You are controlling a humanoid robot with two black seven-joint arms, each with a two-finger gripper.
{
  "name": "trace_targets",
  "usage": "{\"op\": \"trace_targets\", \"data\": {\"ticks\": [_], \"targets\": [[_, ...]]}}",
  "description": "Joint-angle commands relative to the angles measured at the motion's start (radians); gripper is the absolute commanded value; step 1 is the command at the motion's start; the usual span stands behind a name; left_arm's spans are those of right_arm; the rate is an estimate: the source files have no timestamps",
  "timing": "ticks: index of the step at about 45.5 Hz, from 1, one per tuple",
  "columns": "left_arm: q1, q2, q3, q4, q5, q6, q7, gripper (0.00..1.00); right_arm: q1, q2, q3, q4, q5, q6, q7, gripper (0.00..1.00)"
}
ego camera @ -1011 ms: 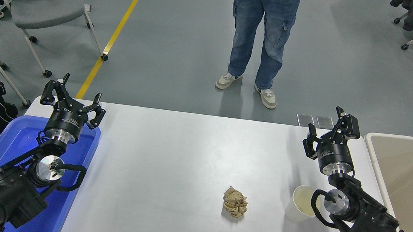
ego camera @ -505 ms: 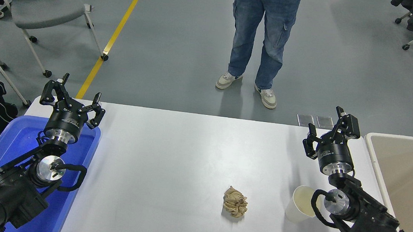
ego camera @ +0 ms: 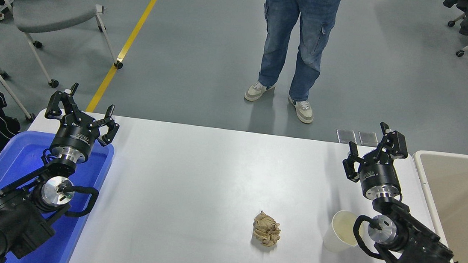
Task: Dispose of the paper cup in the dustbin
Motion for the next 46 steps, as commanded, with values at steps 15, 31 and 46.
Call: {"op": "trace_targets", "data": {"ticks": [15,31,46], "targets": [[0.0,0.0,0.0,0.0,0.0,0.0,0.0,1.0,0.037,-0.42,-0.291,0.455,-0.101,-0.068,-0.09,1.0],[0.0,0.0,0.0,0.0,0.0,0.0,0.0,1.0,0.08,-0.63,-0.363,0.668,-0.442,-0.099,-0.251,1.0],[0.0,0.0,0.0,0.0,0.0,0.0,0.0,1.0,0.195,-0.807,-0.451,0.909,-0.629,-0.123,-0.627,1.0]]}}
